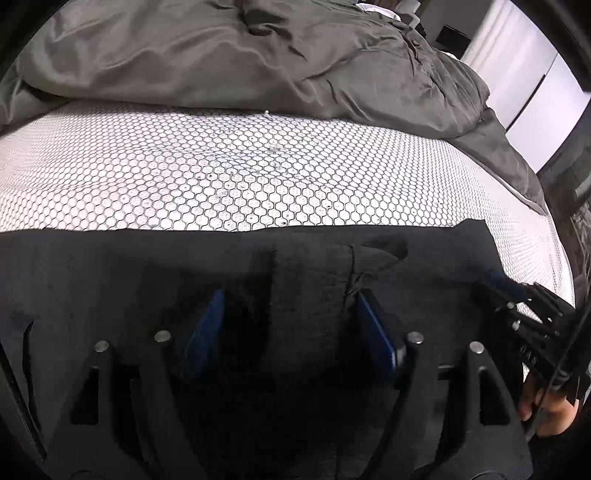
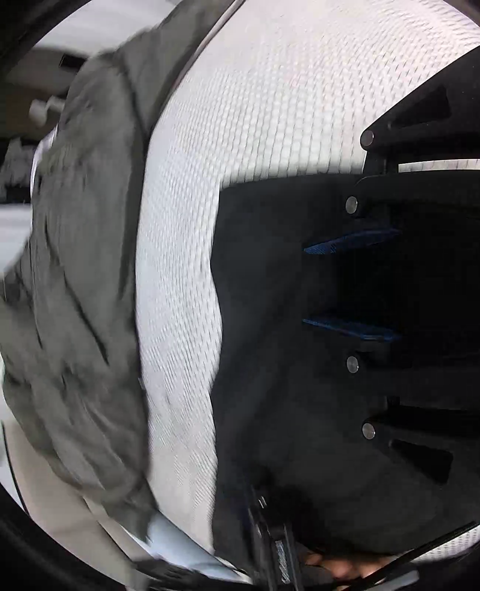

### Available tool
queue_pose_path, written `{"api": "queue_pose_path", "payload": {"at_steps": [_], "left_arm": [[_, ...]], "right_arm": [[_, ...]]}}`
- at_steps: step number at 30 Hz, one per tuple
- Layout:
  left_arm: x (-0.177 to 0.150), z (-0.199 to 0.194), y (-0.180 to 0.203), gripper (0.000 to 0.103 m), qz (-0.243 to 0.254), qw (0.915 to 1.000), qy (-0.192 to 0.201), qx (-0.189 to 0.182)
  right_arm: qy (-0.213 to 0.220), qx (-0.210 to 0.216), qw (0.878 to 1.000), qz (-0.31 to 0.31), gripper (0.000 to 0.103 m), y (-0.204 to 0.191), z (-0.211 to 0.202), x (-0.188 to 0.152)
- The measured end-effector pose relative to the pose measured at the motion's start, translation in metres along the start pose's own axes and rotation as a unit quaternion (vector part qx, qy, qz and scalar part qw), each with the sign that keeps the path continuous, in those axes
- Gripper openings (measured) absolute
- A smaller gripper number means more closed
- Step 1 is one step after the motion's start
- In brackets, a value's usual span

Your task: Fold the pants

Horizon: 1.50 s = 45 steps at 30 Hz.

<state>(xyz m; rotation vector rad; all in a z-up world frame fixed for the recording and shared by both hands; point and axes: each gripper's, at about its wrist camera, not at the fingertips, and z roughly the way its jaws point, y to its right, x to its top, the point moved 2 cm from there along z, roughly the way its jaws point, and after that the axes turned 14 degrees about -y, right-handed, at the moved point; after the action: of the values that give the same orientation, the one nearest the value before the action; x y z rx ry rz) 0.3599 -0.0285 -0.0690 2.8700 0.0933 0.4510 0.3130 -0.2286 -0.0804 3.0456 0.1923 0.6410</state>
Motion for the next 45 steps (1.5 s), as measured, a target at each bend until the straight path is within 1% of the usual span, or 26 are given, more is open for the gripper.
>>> {"api": "queue_pose_path", "payload": {"at_steps": [1,3,6,8,9,10,11,14,15,16,17,18,20,21,24,27,29,32,33,34,36,38,39,43,44,45], "left_arm": [[-0.002,-0.006,0.002,0.071,0.0,1.0,0.004,0.003],[-0.008,-0.022,0.005,0.071,0.001,0.9997,0.022,0.008],[-0.029,-0.059,0.013,0.071,0.023,0.9974,0.069,0.003],[-0.055,-0.076,0.025,0.075,0.046,0.9954,0.083,-0.005],[-0.067,-0.078,0.031,0.081,0.056,0.9951,0.081,-0.013],[-0.08,-0.076,0.037,0.082,0.064,0.995,0.074,-0.02],[-0.088,-0.073,0.04,0.082,0.067,0.9952,0.067,-0.023],[-0.123,-0.05,0.047,0.082,0.081,0.9962,0.032,-0.004],[-0.131,-0.045,0.045,0.082,0.083,0.996,0.029,0.013],[-0.137,-0.042,0.04,0.082,0.076,0.9958,0.032,0.04],[-0.14,-0.041,0.034,0.089,0.067,0.9964,0.029,0.044],[-0.142,-0.041,0.025,0.089,0.049,0.9984,0.023,0.017],[-0.148,-0.051,0.002,0.089,-0.004,0.9996,0.028,-0.005],[-0.148,-0.054,-0.006,0.089,-0.016,0.9993,0.032,-0.013],[-0.157,-0.078,-0.038,0.089,-0.067,0.9947,0.07,-0.035],[-0.174,-0.113,-0.085,0.089,-0.155,0.9787,0.131,-0.03],[-0.178,-0.124,-0.115,0.089,-0.205,0.9667,0.15,-0.035],[-0.189,-0.135,-0.171,0.089,-0.301,0.9367,0.175,-0.039],[-0.191,-0.134,-0.185,0.089,-0.323,0.9288,0.178,-0.037],[-0.197,-0.136,-0.204,0.089,-0.356,0.9155,0.183,-0.039],[-0.2,-0.131,-0.238,0.088,-0.401,0.8961,0.181,-0.061],[-0.191,-0.12,-0.256,0.087,-0.415,0.8887,0.173,-0.091],[-0.183,-0.114,-0.265,0.083,-0.419,0.8871,0.168,-0.096],[-0.16,-0.105,-0.287,0.073,-0.434,0.8779,0.189,-0.072],[-0.151,-0.101,-0.288,0.062,-0.436,0.8764,0.193,-0.066],[-0.146,-0.099,-0.292,0.047,-0.442,0.8753,0.188,-0.06]], "right_arm": [[0.002,-0.023,1.0,0.013,0.035,0.007,-0.003,-0.002],[0.009,-0.042,0.999,0.031,0.035,0.014,-0.012,-0.009],[0.018,-0.015,1.0,0.005,0.038,0.005,-0.037,-0.025],[0.034,-0.007,0.999,-0.038,0.045,-0.013,-0.056,-0.04],[0.04,0.002,0.998,-0.048,0.047,-0.021,-0.061,-0.044],[0.046,0.015,0.997,-0.053,0.048,-0.028,-0.065,-0.05],[0.044,0.048,0.996,-0.056,0.048,-0.036,-0.071,-0.059],[0.022,0.103,0.992,-0.069,0.049,-0.055,-0.062,-0.081],[0.007,0.1,0.992,-0.077,0.049,-0.061,-0.055,-0.086],[-0.017,0.078,0.993,-0.088,0.049,-0.065,-0.042,-0.091],[-0.028,0.049,0.994,-0.097,0.048,-0.068,-0.036,-0.099],[-0.026,0.021,0.994,-0.102,0.049,-0.065,-0.033,-0.102],[-0.013,-0.023,0.996,-0.09,0.053,-0.049,-0.039,-0.107],[-0.008,-0.035,0.996,-0.082,0.054,-0.04,-0.042,-0.109],[0.014,-0.052,0.997,-0.06,0.065,-0.02,-0.05,-0.114],[0.032,-0.03,0.997,-0.065,0.082,-0.019,-0.061,-0.12],[0.038,-0.01,0.997,-0.065,0.084,-0.025,-0.068,-0.123],[0.037,0.027,0.998,-0.045,0.091,-0.028,-0.072,-0.126],[0.039,0.042,0.998,-0.036,0.092,-0.029,-0.074,-0.126],[0.044,0.066,0.996,-0.031,0.093,-0.029,-0.078,-0.128],[0.05,0.098,0.993,-0.031,0.094,-0.028,-0.085,-0.128],[0.053,0.106,0.993,-0.029,0.094,-0.033,-0.091,-0.135],[0.054,0.106,0.992,-0.03,0.094,-0.034,-0.094,-0.135],[0.064,0.116,0.991,-0.029,0.094,-0.032,-0.099,-0.143],[0.066,0.119,0.99,-0.028,0.095,-0.029,-0.098,-0.144],[0.068,0.12,0.99,-0.024,0.095,-0.027,-0.097,-0.146]]}}
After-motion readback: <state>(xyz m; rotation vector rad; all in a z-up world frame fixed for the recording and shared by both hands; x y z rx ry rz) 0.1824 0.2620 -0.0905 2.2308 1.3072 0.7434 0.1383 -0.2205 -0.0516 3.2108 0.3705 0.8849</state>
